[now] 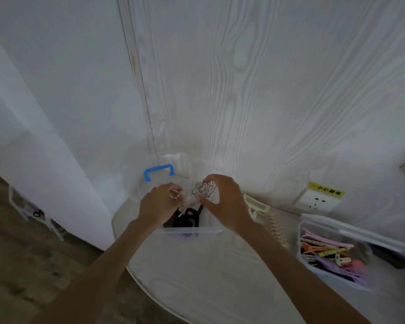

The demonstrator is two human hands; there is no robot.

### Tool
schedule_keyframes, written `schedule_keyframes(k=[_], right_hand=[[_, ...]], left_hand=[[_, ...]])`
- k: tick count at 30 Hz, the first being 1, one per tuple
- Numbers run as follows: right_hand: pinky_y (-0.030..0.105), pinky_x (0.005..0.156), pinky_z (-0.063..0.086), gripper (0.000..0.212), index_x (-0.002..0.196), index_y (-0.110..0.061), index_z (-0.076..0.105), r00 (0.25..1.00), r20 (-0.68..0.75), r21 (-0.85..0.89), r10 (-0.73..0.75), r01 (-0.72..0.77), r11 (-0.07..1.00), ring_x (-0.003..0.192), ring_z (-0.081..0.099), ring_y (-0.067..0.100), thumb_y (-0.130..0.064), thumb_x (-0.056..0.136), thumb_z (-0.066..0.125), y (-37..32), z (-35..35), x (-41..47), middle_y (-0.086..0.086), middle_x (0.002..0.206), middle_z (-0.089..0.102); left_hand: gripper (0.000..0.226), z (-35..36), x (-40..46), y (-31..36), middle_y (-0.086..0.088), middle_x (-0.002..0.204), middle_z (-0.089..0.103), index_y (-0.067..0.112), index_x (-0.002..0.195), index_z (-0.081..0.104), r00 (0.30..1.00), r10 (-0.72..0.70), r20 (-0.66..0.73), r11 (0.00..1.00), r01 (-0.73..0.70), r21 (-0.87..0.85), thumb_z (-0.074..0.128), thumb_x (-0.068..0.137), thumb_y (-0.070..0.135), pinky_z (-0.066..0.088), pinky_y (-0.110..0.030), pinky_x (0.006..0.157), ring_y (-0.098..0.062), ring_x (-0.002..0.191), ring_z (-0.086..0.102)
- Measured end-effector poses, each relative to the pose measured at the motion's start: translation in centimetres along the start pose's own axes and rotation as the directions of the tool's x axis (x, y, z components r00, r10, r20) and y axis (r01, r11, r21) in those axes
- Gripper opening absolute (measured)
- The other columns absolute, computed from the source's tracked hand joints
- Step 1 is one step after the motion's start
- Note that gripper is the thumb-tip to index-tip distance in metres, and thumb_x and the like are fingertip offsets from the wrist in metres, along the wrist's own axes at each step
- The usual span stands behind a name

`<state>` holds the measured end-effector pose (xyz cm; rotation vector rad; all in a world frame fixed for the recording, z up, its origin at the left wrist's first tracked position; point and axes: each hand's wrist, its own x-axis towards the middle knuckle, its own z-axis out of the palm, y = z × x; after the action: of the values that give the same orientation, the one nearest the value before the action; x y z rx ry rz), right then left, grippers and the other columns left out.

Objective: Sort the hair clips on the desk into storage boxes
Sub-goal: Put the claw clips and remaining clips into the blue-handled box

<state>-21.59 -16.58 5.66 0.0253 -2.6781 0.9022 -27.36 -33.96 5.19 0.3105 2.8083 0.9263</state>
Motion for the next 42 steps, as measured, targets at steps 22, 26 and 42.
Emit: schedule_keyframes(k=[22, 26, 42], right_hand=[[0.02, 0.079, 0.038, 0.021, 0.095, -0.016, 0.07, 0.942, -0.272, -0.189, 0.199, -0.255, 0.948, 0.101, 0.061, 0.019, -0.007, 0.084, 0.054, 6.2, -2.7, -12.7, 0.003, 0.103, 0.07], [0.035, 0.101, 0.037, 0.041, 0.126, -0.011, 0.049, 0.896, -0.191, -0.4, 0.401, -0.444, 0.802, 0.124, 0.046, 0.031, -0.008, 0.085, 0.05, 6.9, -1.6, -14.7, 0.015, 0.13, 0.052], [0.041, 0.087, 0.045, 0.043, 0.132, 0.0, 0.029, 0.939, -0.146, -0.707, 0.313, -0.32, 0.631, 0.114, 0.054, 0.033, -0.002, 0.091, 0.04, 11.0, 0.7, -12.8, 0.017, 0.128, 0.047]], left_hand=[[0.025, 0.8, -5.8, 0.4, 0.002, 0.112, 0.068, 0.023, 0.107, 0.069, 0.879, 0.458, -0.134, 0.888, -0.448, 0.099, 0.053, 0.089, 0.031, 0.047, -0.032, 0.088, -0.02, 0.104, 0.062], [0.025, 3.1, -8.7, 2.8, 0.001, 0.107, 0.07, 0.024, 0.107, 0.067, 0.818, 0.55, -0.169, 0.831, -0.555, 0.018, 0.053, 0.087, 0.016, 0.05, -0.039, 0.093, -0.018, 0.1, 0.064], [0.054, 18.5, -0.7, 9.9, -0.018, 0.144, 0.031, 0.002, 0.14, 0.025, 0.84, 0.507, 0.193, 0.579, -0.498, 0.646, 0.045, 0.09, 0.006, 0.036, -0.041, 0.104, -0.032, 0.134, 0.033]])
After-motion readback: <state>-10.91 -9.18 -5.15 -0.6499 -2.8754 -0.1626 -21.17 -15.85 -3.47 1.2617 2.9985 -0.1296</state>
